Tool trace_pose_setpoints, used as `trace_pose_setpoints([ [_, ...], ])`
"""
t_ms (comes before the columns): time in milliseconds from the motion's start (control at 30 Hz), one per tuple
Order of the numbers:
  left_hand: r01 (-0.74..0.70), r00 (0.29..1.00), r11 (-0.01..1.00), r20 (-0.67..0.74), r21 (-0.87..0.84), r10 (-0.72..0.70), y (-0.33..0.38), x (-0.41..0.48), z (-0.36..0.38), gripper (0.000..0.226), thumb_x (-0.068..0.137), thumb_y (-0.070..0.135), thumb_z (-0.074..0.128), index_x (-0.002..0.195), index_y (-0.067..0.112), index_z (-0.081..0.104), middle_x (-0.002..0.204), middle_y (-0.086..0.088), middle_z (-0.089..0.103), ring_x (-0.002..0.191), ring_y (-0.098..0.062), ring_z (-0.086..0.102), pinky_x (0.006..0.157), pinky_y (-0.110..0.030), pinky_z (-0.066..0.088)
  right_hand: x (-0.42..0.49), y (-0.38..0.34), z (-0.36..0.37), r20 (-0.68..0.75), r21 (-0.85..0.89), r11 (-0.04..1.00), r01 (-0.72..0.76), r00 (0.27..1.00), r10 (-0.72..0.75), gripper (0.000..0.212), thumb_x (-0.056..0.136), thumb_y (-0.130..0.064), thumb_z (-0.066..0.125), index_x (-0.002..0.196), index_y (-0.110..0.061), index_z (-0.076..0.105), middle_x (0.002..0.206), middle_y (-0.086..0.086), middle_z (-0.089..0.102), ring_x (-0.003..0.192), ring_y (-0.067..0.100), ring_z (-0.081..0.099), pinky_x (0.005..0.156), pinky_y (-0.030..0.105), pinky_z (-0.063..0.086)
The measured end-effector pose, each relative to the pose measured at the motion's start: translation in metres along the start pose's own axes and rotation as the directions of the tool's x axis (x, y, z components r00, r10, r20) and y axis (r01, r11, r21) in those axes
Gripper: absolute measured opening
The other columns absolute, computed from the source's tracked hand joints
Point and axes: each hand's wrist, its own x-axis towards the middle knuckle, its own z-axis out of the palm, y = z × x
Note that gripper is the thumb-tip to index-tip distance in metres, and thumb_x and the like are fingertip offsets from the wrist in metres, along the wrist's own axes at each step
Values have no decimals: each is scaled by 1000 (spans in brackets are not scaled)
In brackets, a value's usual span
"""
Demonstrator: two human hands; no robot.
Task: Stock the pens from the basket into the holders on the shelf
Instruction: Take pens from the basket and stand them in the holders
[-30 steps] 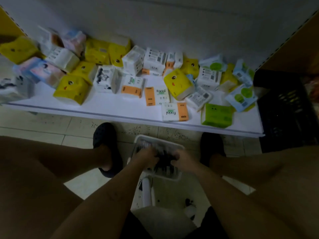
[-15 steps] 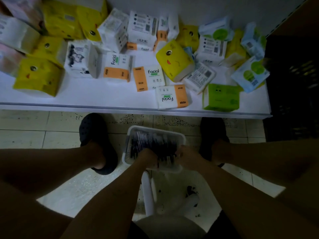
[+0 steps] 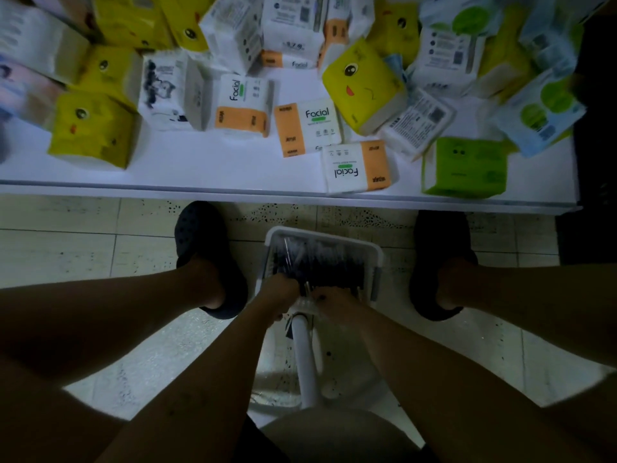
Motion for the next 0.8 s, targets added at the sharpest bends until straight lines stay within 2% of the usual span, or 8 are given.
trace_pose_setpoints([
  [100, 12, 1000, 1000, -15, -28, -13, -3, 1, -2, 14, 97, 18, 40, 94, 13, 54, 65, -2, 40, 50, -10, 31, 43, -20, 25, 3, 2, 3, 7, -18, 999, -34, 999, 34, 27, 101, -11, 36, 98, 1, 60, 101, 20, 60, 85, 26, 55, 73, 32, 41],
  [200, -29, 997, 1000, -67, 3, 30, -2, 1, 1, 27, 102, 23, 34, 113, 8, 54, 78, -14, 54, 57, -16, 43, 45, -23, 35, 3, 5, -4, -77, 5, 998, -61, 995, 61, 31, 99, -21, 47, 80, -3, 63, 76, 12, 57, 70, 25, 55, 62, 28, 38],
  [300, -90, 987, 995, -129, 48, 96, 1, -4, 5, 28, 101, 14, 36, 120, 3, 53, 107, -27, 61, 86, -35, 60, 71, -39, 52, 3, 11, -17, -188, 81, 993, -87, 977, 101, 38, 94, -22, 56, 57, -9, 57, 54, 6, 47, 53, 18, 44, 56, 27, 40],
  [433, -105, 990, 994, -92, 18, 106, 4, -11, 7, 24, 97, 4, 40, 114, 1, 55, 106, -24, 64, 90, -35, 63, 79, -42, 54, -6, 11, -32, -203, -18, 995, -102, 974, 97, 39, 101, -23, 45, 77, -3, 68, 74, 10, 64, 68, 20, 57, 78, 32, 54],
  [500, -116, 989, 993, -87, 36, 119, 7, -15, 6, 24, 95, 2, 41, 112, -1, 56, 107, -23, 63, 96, -36, 62, 83, -44, 53, -13, 12, -38, -217, -32, 992, -118, 970, 109, 40, 102, -26, 43, 76, -6, 67, 77, 8, 65, 77, 22, 62, 77, 30, 54],
  [567, -156, 982, 988, -109, 16, 156, 10, -20, 5, 21, 94, 3, 41, 110, 2, 55, 105, -19, 61, 84, -28, 57, 70, -36, 50, -20, 12, -38, -217, -11, 994, -110, 971, 105, 31, 99, -20, 45, 102, -4, 71, 100, 13, 69, 96, 28, 64, 88, 35, 52],
  [667, -236, 962, 970, -159, -66, 223, 15, -31, 4, 23, 102, 13, 35, 112, 5, 54, 99, -15, 60, 75, -18, 53, 57, -24, 42, -36, 7, -34, -269, 201, 976, -82, 953, 136, 31, 94, -7, 47, 123, -5, 57, 118, 18, 61, 102, 34, 61, 82, 37, 52],
  [800, -346, 909, 938, -258, -32, 327, 21, -47, 3, 24, 104, 25, 34, 110, 16, 55, 98, -10, 59, 90, -25, 59, 74, -33, 49, -56, -7, -37, -247, 249, 967, -55, 962, 118, 18, 96, -2, 41, 100, -4, 59, 102, 18, 61, 98, 35, 62, 74, 34, 49],
])
